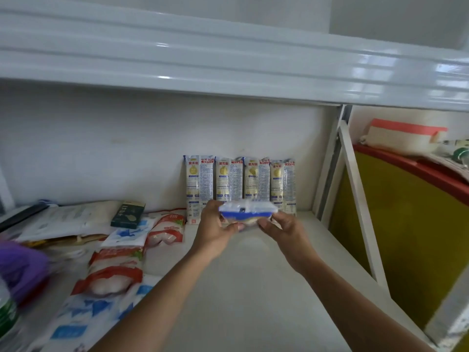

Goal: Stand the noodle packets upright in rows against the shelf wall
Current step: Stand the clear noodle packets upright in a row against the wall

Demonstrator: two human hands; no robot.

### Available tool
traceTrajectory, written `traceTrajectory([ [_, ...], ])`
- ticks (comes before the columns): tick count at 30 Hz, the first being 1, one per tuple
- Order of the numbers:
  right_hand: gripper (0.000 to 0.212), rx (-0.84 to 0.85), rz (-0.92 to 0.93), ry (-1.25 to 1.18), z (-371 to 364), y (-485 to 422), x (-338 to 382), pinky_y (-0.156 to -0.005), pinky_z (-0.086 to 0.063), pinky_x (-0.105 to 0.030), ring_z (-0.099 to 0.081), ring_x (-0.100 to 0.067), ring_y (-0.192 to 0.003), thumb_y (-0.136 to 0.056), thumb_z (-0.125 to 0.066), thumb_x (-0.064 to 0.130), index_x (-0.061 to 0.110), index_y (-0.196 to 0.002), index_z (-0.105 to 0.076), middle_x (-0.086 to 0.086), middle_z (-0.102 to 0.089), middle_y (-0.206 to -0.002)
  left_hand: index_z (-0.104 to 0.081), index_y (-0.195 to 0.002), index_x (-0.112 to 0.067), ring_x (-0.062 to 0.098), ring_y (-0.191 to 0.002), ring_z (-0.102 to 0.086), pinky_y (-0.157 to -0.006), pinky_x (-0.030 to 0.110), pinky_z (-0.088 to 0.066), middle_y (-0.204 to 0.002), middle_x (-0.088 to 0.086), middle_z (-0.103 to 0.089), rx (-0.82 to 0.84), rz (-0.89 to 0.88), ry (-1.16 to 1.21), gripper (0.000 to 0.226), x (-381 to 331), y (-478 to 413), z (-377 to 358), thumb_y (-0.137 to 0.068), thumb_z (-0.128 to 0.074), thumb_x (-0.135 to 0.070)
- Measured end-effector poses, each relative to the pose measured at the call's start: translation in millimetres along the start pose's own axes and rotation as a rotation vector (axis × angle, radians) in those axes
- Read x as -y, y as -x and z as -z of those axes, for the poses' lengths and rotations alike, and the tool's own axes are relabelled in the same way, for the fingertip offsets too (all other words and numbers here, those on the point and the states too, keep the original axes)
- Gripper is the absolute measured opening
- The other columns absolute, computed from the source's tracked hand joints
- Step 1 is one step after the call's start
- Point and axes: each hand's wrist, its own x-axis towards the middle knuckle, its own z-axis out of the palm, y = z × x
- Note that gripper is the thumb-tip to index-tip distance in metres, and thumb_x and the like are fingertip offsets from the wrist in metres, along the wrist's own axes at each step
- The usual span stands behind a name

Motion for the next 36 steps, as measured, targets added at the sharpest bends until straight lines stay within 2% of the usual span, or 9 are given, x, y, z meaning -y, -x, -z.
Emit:
traceTrajectory([
  [2, 0.037, 0.0, 0.011, 0.028, 4.1, -2.6, 7.0, -0.109, -0.046, -0.025, -0.052, 0.002, -0.134, -0.097, -0.068, 0.008, 0.036, -0.12, -0.076, 0.018, -0.064, -0.139, -0.066, -0.12, -0.005, 0.006, -0.093, -0.07, -0.073, 0.012, -0.056, -0.108, 0.004, -0.073, -0.01, 0.017, 0.118, 0.057, 8.5, -2.4, -1.0, -0.069, -0.089, 0.007],
  [5, 0.031, -0.036, 0.004, -0.034, 11.0, -4.9, 6.7, -0.099, -0.056, -0.029, -0.065, -0.007, -0.122, -0.089, -0.074, 0.0, 0.022, -0.111, -0.08, 0.008, -0.074, -0.126, -0.053, -0.141, -0.012, 0.019, -0.107, -0.071, -0.091, 0.036, -0.061, -0.125, 0.004, -0.07, 0.107, 0.22, 0.164, 0.077, 9.4, 2.1, 2.6, -0.075, -0.091, -0.022],
  [8, 0.019, -0.048, -0.013, -0.118, 13.5, -1.6, 3.3, -0.085, -0.061, -0.031, -0.075, -0.012, -0.098, -0.087, -0.068, -0.013, 0.001, -0.098, -0.075, 0.005, -0.08, -0.103, -0.065, -0.127, -0.018, 0.025, -0.102, -0.076, -0.085, 0.036, -0.063, -0.114, 0.007, -0.078, 0.369, 0.371, 0.373, 0.041, 6.5, 8.5, -3.6, -0.09, -0.072, -0.001],
  [10, 0.016, -0.018, -0.038, -0.2, 17.7, -2.1, 0.6, -0.095, -0.06, -0.037, -0.072, -0.019, -0.108, -0.079, -0.072, -0.011, 0.002, -0.088, -0.076, 0.003, -0.078, -0.112, -0.069, -0.121, -0.02, 0.026, -0.092, -0.077, -0.074, 0.034, -0.063, -0.106, 0.011, -0.079, 0.337, 0.447, 0.552, 0.04, 2.6, 10.4, -7.0, -0.096, -0.056, 0.009],
  [13, 0.032, 0.067, 0.014, -0.155, 23.6, -4.5, 1.8, -0.105, -0.053, -0.042, -0.062, -0.021, -0.13, -0.08, -0.071, -0.018, 0.011, -0.078, -0.082, -0.007, -0.07, -0.133, -0.064, -0.131, -0.015, 0.033, -0.09, -0.072, -0.08, 0.044, -0.059, -0.107, 0.019, -0.074, 0.256, 0.531, 0.762, 0.031, 1.5, 7.2, -7.1, -0.101, -0.057, -0.02],
  [16, 0.032, 0.101, 0.0, -0.241, 24.7, -0.6, 5.8, -0.101, -0.057, -0.044, -0.067, -0.028, -0.123, -0.091, -0.053, -0.022, -0.002, -0.086, -0.077, -0.015, -0.073, -0.125, -0.05, -0.137, -0.021, 0.033, -0.106, -0.073, -0.098, 0.055, -0.055, -0.12, 0.014, -0.073, 0.215, 0.483, 0.581, 0.071, 2.1, 6.9, -11.2, -0.078, -0.083, -0.043],
  [21, 0.011, -0.059, -0.082, -0.32, 24.6, -3.0, 7.2, -0.095, -0.06, -0.041, -0.07, -0.035, -0.116, -0.098, -0.06, -0.001, 0.001, -0.105, -0.069, -0.017, -0.073, -0.121, -0.06, -0.123, -0.025, 0.027, -0.099, -0.077, -0.097, 0.053, -0.056, -0.11, 0.008, -0.078, 0.108, 0.381, 0.496, 0.069, 2.4, 7.6, -16.6, -0.06, -0.091, -0.027],
  [25, 0.046, -0.021, -0.123, -0.353, 21.4, -5.7, 12.0, -0.101, -0.056, -0.049, -0.07, -0.032, -0.118, -0.094, -0.072, 0.021, 0.015, -0.137, -0.056, -0.014, -0.069, -0.13, -0.065, -0.123, -0.019, 0.025, -0.105, -0.075, -0.097, 0.051, -0.056, -0.112, 0.004, -0.078, 0.138, 0.255, 0.468, 0.052, -3.9, 7.7, -20.5, -0.077, -0.084, -0.004],
  [36, 0.035, 0.038, -0.147, -0.152, 17.3, 1.7, 20.5, -0.104, -0.053, -0.053, -0.073, -0.026, -0.112, -0.094, -0.073, 0.022, 0.011, -0.126, -0.065, -0.005, -0.076, -0.121, -0.072, -0.118, -0.013, 0.023, -0.104, -0.075, -0.085, 0.036, -0.059, -0.108, 0.005, -0.079, 0.093, 0.186, 0.513, 0.034, -16.5, 8.5, -19.3, -0.085, -0.078, -0.022],
])
